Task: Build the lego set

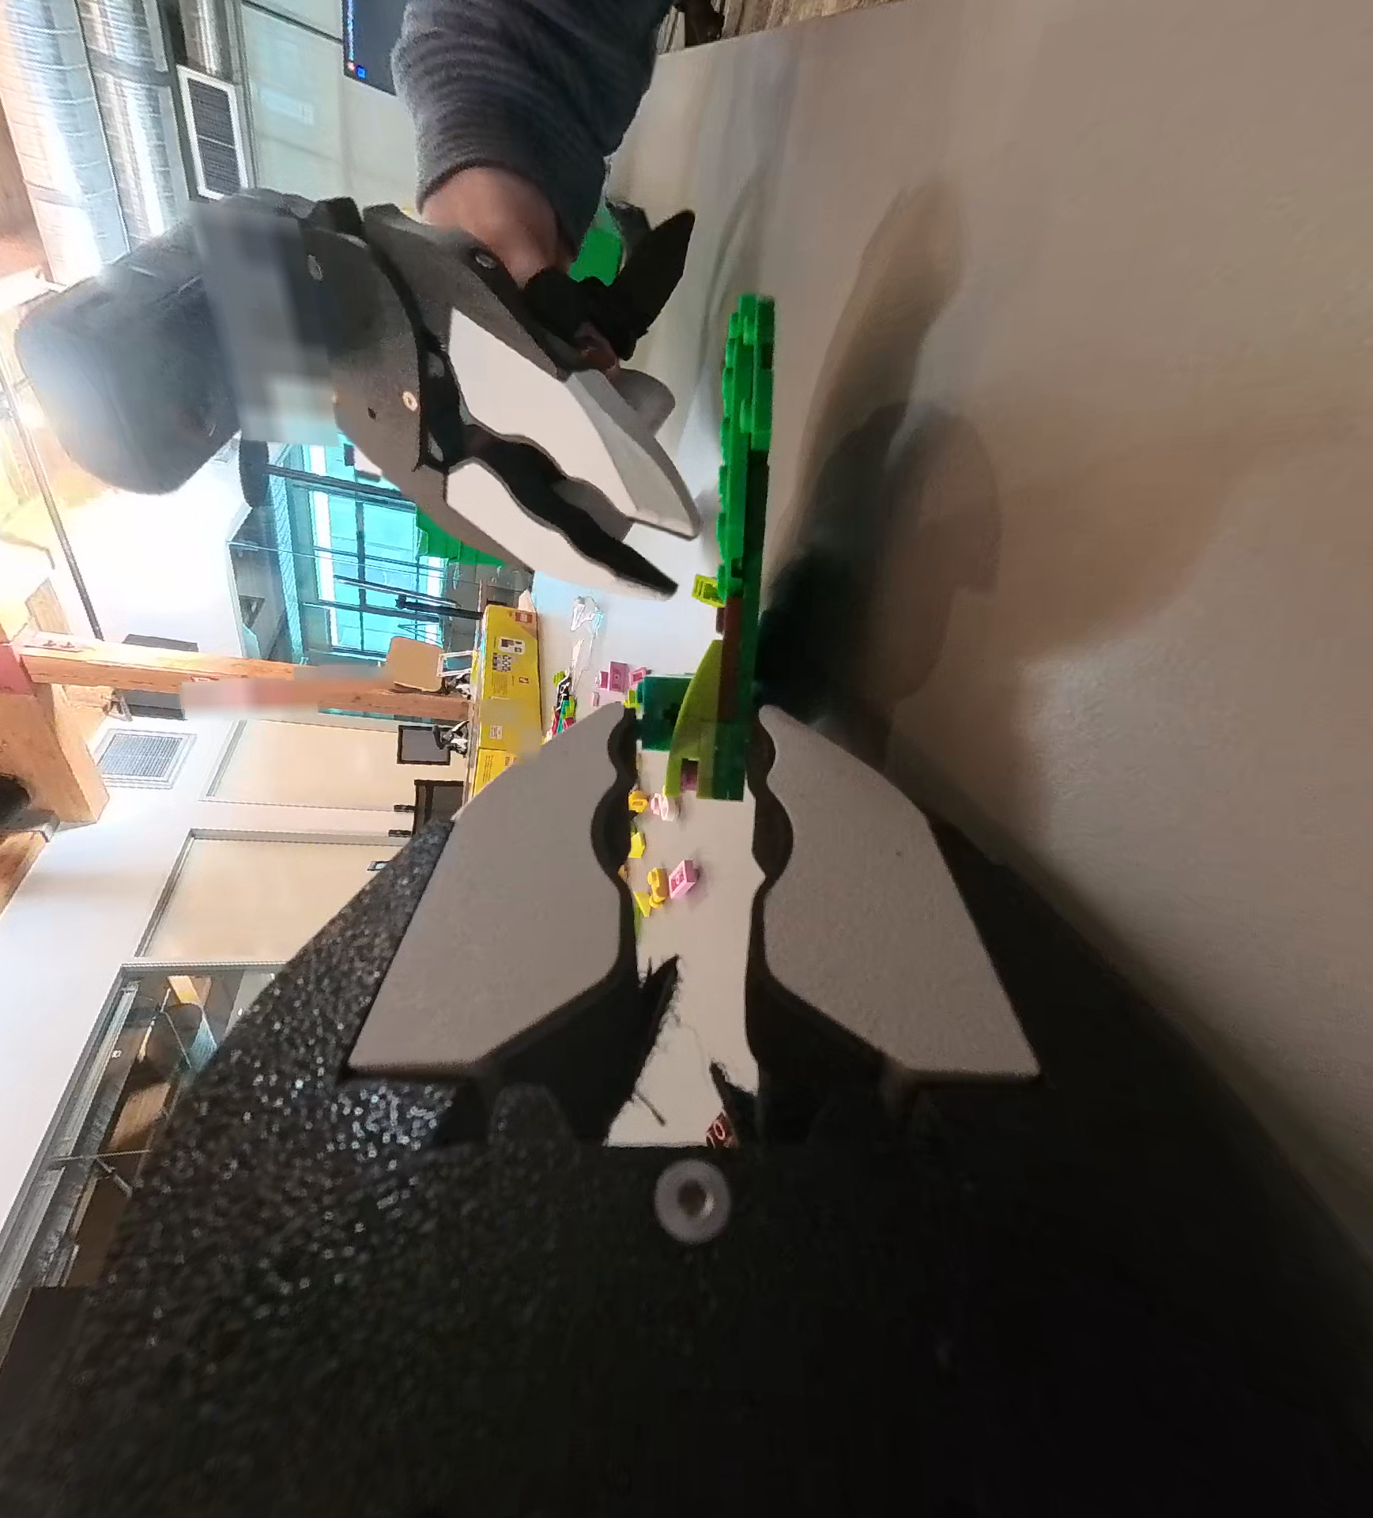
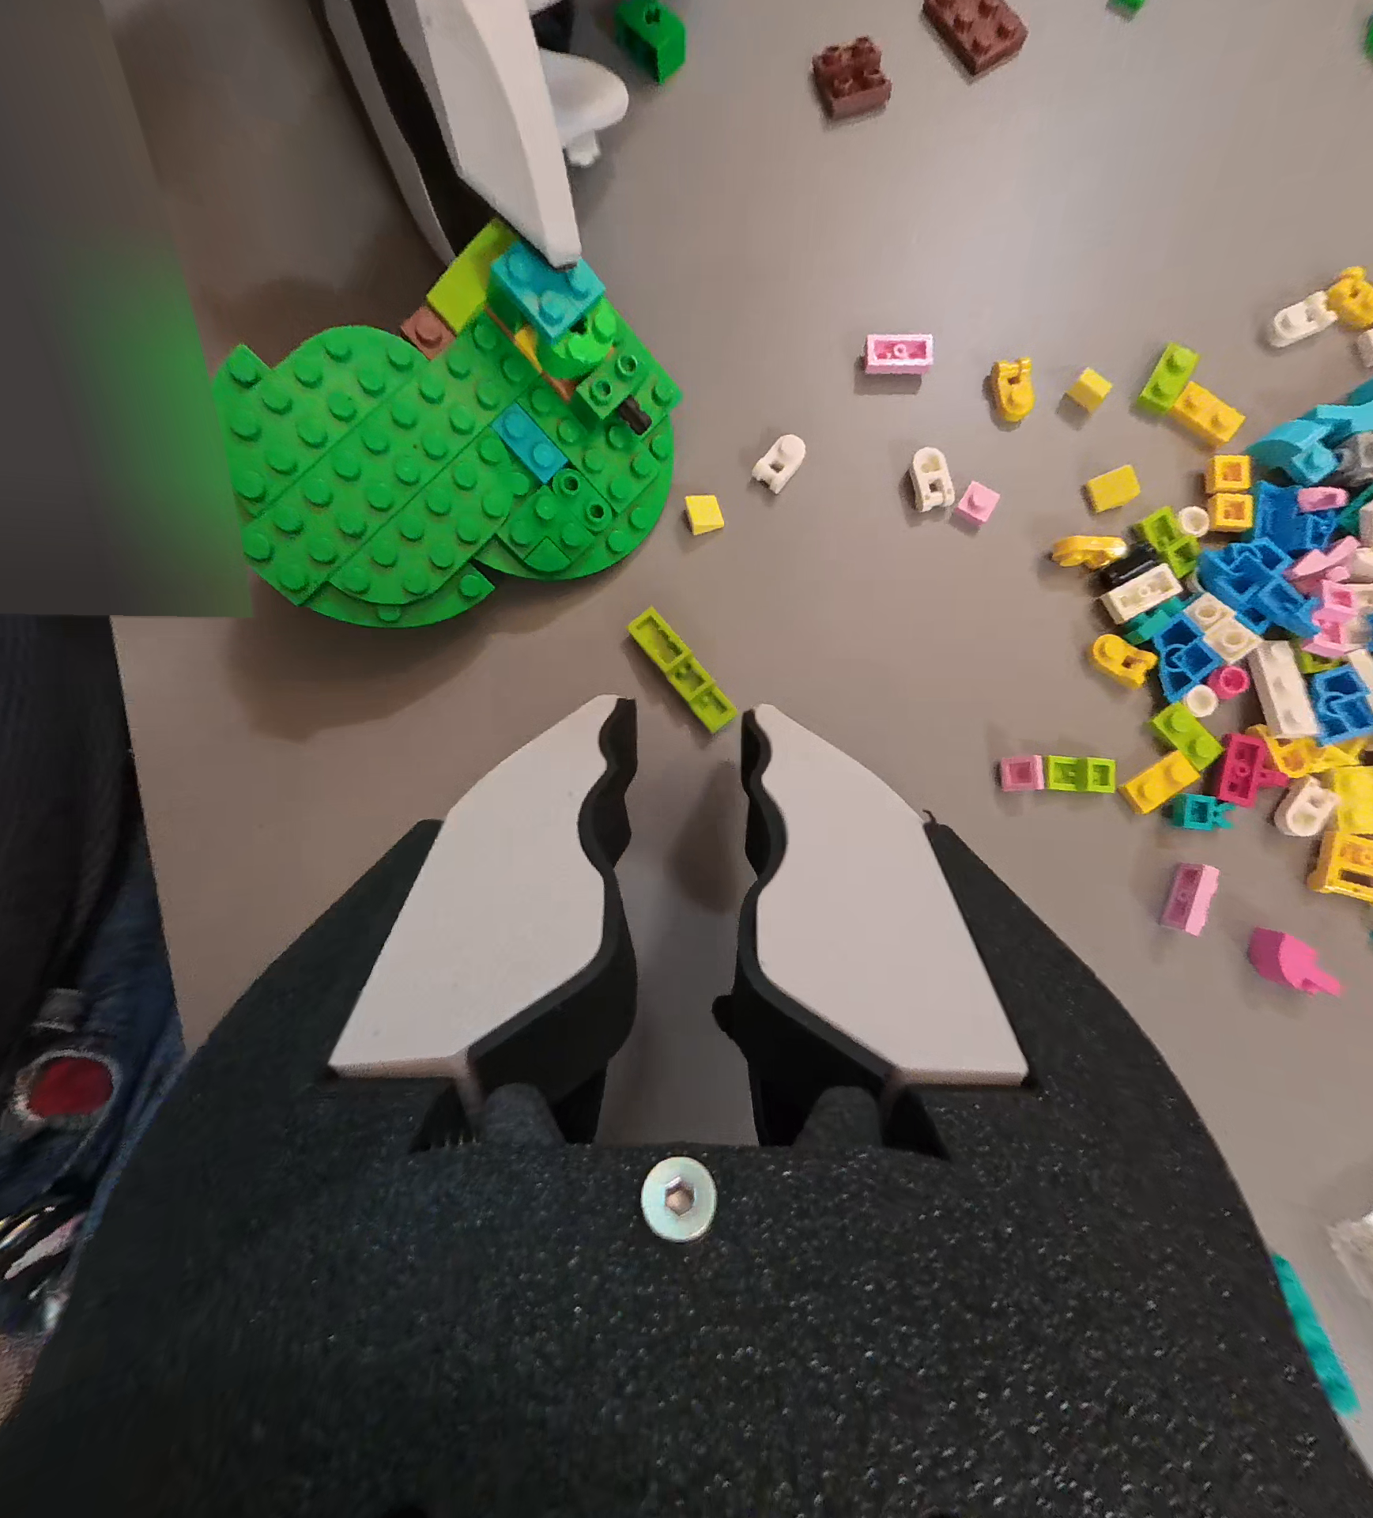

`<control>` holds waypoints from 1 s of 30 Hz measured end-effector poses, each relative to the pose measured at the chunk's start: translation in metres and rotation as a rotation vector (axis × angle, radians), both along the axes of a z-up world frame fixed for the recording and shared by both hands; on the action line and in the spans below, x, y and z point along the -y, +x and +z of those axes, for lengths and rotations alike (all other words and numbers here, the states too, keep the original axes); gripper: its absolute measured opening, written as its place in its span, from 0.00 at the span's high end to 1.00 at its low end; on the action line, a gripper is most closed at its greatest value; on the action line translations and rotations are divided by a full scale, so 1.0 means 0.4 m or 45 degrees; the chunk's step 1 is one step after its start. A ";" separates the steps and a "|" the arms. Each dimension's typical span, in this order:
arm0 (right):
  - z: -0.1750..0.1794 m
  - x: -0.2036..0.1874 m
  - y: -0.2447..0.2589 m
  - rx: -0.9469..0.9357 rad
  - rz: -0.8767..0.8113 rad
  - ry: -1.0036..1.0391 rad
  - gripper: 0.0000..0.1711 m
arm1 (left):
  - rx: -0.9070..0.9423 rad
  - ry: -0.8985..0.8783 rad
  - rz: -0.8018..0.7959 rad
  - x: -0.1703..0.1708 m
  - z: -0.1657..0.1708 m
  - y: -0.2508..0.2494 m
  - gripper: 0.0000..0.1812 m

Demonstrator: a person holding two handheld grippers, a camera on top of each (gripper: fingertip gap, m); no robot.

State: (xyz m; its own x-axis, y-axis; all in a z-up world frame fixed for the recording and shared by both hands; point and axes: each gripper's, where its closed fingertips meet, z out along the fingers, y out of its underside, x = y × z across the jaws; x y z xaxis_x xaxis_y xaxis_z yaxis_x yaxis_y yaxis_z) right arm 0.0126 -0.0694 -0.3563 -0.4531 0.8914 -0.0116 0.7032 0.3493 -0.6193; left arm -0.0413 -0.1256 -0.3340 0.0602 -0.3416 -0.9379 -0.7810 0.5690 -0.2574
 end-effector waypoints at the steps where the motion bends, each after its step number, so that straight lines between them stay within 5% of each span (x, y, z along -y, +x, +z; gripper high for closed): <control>1: -0.001 -0.004 -0.002 0.000 0.000 0.032 0.86 | -0.002 0.002 0.001 0.000 0.000 0.000 0.86; 8: 0.015 -0.029 -0.030 -0.118 -0.002 0.182 0.83 | -0.013 -0.026 0.041 -0.006 -0.004 -0.008 0.86; 16: 0.043 -0.046 -0.070 -0.298 -0.061 0.124 0.82 | -0.108 -0.243 0.198 -0.021 0.008 -0.062 0.63; 21: 0.067 -0.059 -0.078 -0.416 -0.107 0.080 0.82 | -0.051 -0.434 0.427 0.003 0.035 -0.130 0.61; 24: 0.096 -0.073 -0.074 -0.548 -0.142 0.100 0.82 | 0.145 -0.454 0.599 0.011 0.064 -0.162 0.62; 30: 0.183 -0.138 -0.057 -0.924 -0.327 0.257 0.83 | 0.919 -0.179 0.835 0.013 0.164 -0.244 0.70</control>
